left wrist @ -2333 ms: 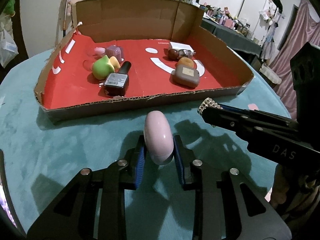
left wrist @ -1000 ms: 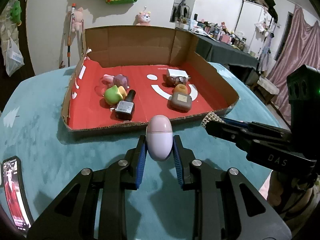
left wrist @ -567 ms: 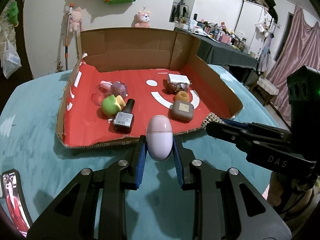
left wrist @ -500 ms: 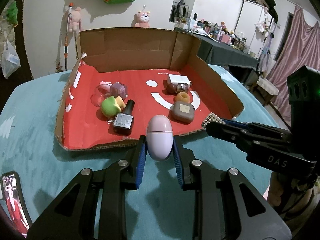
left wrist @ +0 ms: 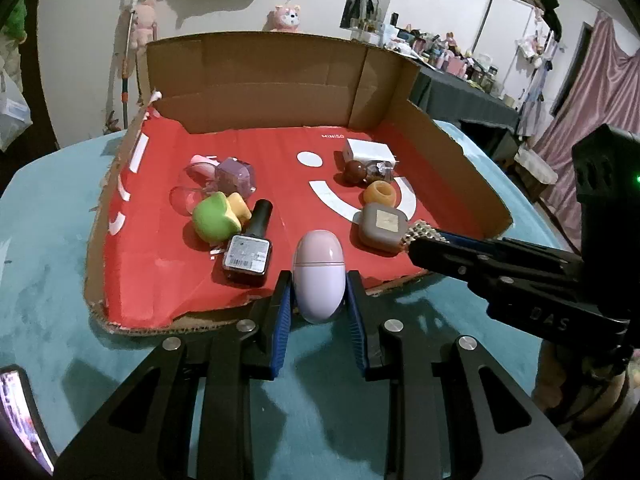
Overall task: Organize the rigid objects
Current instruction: 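Carry the pink case and studded cylinder with both tools into the box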
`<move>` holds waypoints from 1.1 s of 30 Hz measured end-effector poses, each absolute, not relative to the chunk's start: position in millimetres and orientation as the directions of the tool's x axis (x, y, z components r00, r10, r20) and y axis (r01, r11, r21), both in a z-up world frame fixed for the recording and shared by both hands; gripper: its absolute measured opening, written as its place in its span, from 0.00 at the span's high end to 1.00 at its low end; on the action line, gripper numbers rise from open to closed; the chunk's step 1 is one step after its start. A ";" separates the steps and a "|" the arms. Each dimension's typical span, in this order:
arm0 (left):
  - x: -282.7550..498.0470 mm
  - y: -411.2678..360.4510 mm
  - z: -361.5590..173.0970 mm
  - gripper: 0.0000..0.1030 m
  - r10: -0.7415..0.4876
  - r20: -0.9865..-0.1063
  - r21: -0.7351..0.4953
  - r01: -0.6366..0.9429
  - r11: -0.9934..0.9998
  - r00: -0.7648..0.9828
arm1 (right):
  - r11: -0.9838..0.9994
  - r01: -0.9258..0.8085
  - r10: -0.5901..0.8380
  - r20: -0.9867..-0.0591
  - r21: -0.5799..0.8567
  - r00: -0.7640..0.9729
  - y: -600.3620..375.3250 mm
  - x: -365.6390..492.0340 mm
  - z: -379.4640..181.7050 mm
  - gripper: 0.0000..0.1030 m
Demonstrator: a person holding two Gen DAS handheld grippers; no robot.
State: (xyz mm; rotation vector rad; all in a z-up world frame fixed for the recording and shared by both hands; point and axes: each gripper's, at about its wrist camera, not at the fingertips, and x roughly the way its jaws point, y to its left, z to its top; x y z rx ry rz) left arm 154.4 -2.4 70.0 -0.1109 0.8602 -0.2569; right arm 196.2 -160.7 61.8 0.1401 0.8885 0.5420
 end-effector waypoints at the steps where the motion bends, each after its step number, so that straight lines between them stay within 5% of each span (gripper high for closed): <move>1: 156.6 -2.6 69.3 0.76 -0.269 -0.736 -0.201 0.180 0.963 0.621 | 0.858 -0.392 0.503 -0.704 0.333 0.501 -159.5 199.3 59.9 0.73; 33: 198.7 1.4 38.1 0.76 -0.209 -0.799 -0.169 0.123 0.978 0.564 | 0.869 -0.421 0.442 -0.788 0.259 0.428 -139.5 228.2 29.1 0.73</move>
